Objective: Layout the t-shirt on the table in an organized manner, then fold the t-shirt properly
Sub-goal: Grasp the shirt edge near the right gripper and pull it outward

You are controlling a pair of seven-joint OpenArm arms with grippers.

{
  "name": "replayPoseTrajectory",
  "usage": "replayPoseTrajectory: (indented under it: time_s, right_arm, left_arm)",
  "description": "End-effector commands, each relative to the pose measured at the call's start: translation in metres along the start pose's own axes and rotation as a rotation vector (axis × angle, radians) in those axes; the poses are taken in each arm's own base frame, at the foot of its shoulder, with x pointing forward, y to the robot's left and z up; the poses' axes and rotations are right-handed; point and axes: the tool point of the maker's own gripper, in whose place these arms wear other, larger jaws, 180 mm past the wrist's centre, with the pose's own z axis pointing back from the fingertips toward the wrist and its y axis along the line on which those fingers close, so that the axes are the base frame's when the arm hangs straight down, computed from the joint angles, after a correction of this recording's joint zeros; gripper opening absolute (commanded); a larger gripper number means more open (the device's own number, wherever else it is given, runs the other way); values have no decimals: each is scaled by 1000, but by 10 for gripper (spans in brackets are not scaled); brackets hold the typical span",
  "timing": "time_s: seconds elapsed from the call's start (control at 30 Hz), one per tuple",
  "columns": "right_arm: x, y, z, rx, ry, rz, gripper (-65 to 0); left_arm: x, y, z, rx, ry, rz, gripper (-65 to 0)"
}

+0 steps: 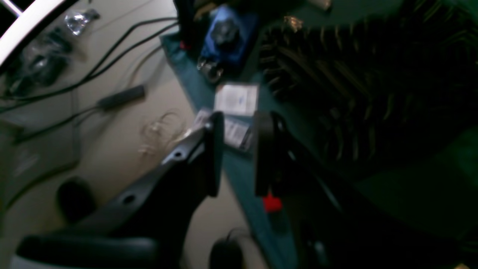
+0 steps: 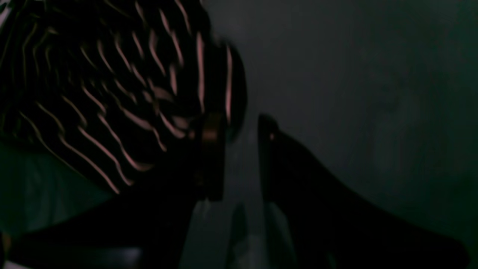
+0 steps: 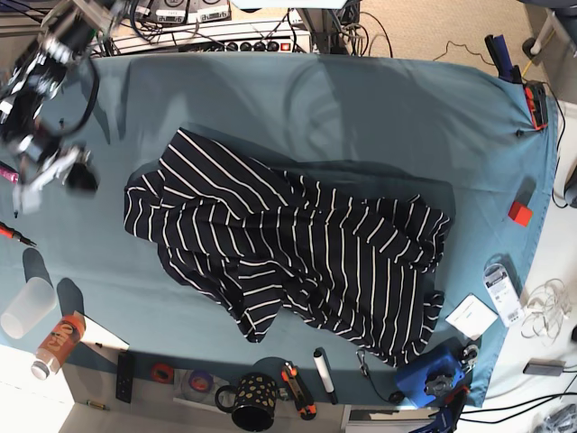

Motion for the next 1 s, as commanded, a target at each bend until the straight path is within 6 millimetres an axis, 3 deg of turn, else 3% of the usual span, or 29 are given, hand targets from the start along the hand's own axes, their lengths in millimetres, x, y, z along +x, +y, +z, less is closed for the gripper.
replayPoseTrajectory:
  time_s: [0.0, 0.1, 0.17, 0.33, 0.47, 0.7, 0.9, 0.97]
  right_arm:
    - [5, 3, 4, 11, -24, 17, -475]
    - [-32, 14, -3, 42, 63, -5, -371]
    - [-48, 24, -9, 67, 106, -7, -355]
    - [-27, 42, -29, 89, -44, 3, -356]
    - [-20, 45, -47, 37, -23, 23, -356]
    - [-1, 64, -80, -16, -66, 32, -356]
    - [-20, 53, -112, -20, 6, -92, -358]
    - [-24, 52, -119, -9, 28, -110, -421]
  left_arm:
    - [12, 5, 18, 35, -45, -26, -523]
    - [1, 3, 28, 62, -51, -25, -523]
    - [-10, 4, 31, 70, -42, -5, -523]
    - [-39, 3, 31, 71, 4, 44, -523]
    - [-55, -2, 29, 58, 37, 65, -523]
    - [-54, -5, 27, 42, 25, 70, -523]
    - [-54, -5, 27, 43, 26, 71, -523]
    - [-54, -5, 27, 43, 25, 71, -523]
